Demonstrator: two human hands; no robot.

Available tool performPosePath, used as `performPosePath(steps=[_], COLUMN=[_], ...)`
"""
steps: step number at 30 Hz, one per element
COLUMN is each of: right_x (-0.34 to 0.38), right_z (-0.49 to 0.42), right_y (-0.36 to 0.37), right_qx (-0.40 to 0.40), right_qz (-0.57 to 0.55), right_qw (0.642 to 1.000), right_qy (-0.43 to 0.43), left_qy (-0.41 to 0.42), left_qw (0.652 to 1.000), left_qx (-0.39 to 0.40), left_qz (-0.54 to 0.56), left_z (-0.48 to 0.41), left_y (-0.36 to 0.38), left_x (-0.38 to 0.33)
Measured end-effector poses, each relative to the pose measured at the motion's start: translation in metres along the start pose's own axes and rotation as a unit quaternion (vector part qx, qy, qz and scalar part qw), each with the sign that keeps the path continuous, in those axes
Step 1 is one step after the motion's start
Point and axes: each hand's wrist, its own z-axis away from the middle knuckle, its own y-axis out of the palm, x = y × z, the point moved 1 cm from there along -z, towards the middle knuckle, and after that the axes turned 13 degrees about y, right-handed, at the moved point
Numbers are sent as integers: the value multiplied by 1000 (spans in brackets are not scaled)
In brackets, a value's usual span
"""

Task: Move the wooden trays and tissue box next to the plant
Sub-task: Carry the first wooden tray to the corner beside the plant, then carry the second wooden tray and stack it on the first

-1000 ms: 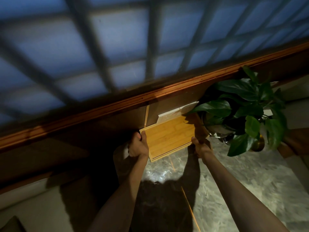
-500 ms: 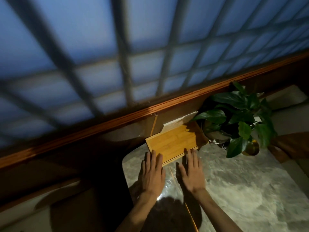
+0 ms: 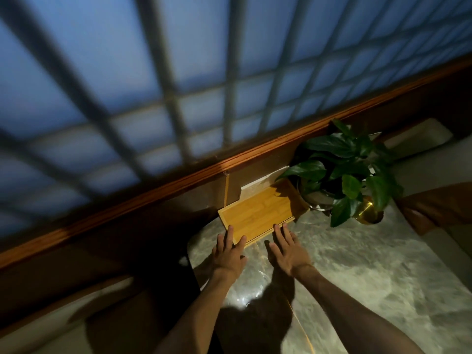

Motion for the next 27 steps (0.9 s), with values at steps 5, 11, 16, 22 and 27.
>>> performPosePath(steps=[5, 11, 16, 22, 27], right_x=[-4, -93, -239, -337, -435], right_z=[37, 149, 281, 399, 499], right_y=[-33, -52, -22, 32, 97], right_qx=[51, -89, -168, -253, -268], right_qz=[-62, -188, -287, -329, -361], right_qw=[996, 974, 910, 853, 809], right_qy=[41, 85, 246, 316, 379], left_qy=[-35, 113, 213, 335, 404], left_qw=[999, 975, 960, 913, 880], left_qx=[26, -55, 20, 45, 68], left_qz=[24, -181, -182, -226, -239], left_z=[9, 66, 100, 147, 210], left_y=[-60, -45, 18, 90, 181], left_x=[-39, -108, -227, -331, -420])
